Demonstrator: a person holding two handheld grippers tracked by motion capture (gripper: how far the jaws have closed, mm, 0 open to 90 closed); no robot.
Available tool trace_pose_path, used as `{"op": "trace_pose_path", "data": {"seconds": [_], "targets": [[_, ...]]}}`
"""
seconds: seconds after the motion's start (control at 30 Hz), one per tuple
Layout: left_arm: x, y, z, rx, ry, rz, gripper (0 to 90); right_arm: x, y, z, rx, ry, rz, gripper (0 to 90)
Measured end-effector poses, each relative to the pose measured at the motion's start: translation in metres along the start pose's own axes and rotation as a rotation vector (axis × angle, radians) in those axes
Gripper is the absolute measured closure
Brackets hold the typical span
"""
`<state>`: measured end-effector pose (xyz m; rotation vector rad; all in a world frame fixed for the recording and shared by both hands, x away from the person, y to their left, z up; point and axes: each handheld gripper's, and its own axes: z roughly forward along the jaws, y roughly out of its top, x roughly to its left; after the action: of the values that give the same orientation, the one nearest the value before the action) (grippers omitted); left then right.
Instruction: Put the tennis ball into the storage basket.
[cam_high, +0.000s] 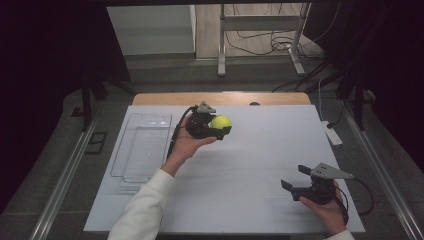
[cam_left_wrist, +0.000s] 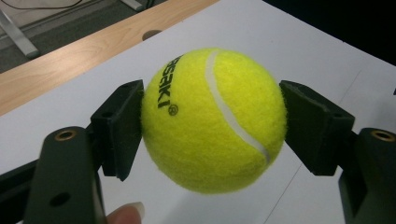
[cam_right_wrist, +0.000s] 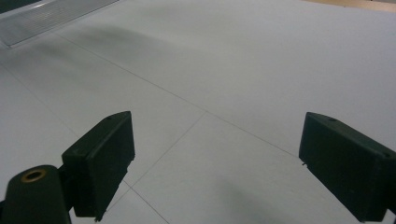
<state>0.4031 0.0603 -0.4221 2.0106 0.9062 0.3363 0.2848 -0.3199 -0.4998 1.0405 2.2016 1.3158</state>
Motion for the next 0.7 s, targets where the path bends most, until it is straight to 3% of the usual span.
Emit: {"op": "trace_pose_path", "data": {"seconds": [0.7], "targets": [[0.006, 0.002, -0.013, -0.038, 0.012, -0.010, 27.0, 0.000, 0.000, -0.001, -0.007, -0.006, 0.001, 11.3]]}}
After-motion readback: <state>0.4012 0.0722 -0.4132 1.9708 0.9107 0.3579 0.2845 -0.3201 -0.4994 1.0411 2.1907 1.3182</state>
